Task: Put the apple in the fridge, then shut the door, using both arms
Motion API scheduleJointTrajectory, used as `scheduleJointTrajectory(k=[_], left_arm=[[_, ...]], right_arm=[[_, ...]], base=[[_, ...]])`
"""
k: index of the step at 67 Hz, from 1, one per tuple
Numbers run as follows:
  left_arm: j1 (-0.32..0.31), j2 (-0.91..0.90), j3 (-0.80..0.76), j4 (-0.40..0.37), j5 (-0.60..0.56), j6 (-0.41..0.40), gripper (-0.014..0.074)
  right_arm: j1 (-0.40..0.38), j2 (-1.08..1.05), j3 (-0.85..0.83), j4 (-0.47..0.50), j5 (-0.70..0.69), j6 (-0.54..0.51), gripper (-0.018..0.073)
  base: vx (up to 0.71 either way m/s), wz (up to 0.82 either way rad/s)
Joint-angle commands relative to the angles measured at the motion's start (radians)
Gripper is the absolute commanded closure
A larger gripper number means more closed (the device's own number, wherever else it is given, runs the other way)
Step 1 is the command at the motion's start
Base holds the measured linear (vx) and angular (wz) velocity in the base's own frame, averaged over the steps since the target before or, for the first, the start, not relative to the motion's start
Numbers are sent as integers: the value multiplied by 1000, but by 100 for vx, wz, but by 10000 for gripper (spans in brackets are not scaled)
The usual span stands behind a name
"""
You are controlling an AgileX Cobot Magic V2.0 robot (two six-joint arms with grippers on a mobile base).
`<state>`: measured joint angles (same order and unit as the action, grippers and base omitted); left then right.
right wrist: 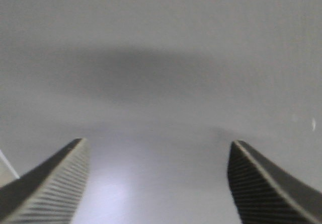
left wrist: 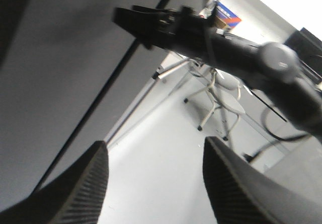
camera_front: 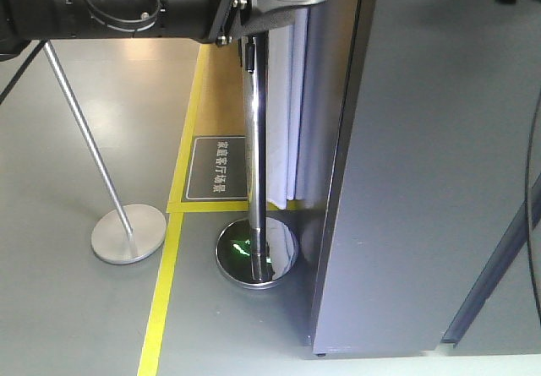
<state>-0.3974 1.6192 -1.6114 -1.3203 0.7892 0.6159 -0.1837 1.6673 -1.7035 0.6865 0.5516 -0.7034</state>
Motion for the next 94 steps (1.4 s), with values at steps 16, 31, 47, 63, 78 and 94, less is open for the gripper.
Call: scheduleJointTrajectory(k=[16, 31, 47, 63, 78, 94], left_arm=[[98, -45, -34, -58, -90, 4, 225], [235, -99, -34, -12, 29, 3, 432], [329, -249, -32, 237, 156, -7, 605], [331, -463, 65, 453, 116, -103, 605], [331, -767, 486, 465, -90, -99, 605], [331, -1155, 1064, 415, -349, -139, 605]], right_arm=[[-5, -300, -39, 46, 286, -7, 417], [-5, -458, -11, 123, 488, -57, 569], [-5, -683, 255, 265, 457, -189, 565], [-5, -986, 726, 272, 285, -290, 565], [-5, -1195, 1059, 272, 237, -301, 565], [-5, -1299, 1239, 272, 238, -301, 565]], base=[[0, 0], [0, 0], [0, 0], [0, 0], [0, 0], [0, 0]])
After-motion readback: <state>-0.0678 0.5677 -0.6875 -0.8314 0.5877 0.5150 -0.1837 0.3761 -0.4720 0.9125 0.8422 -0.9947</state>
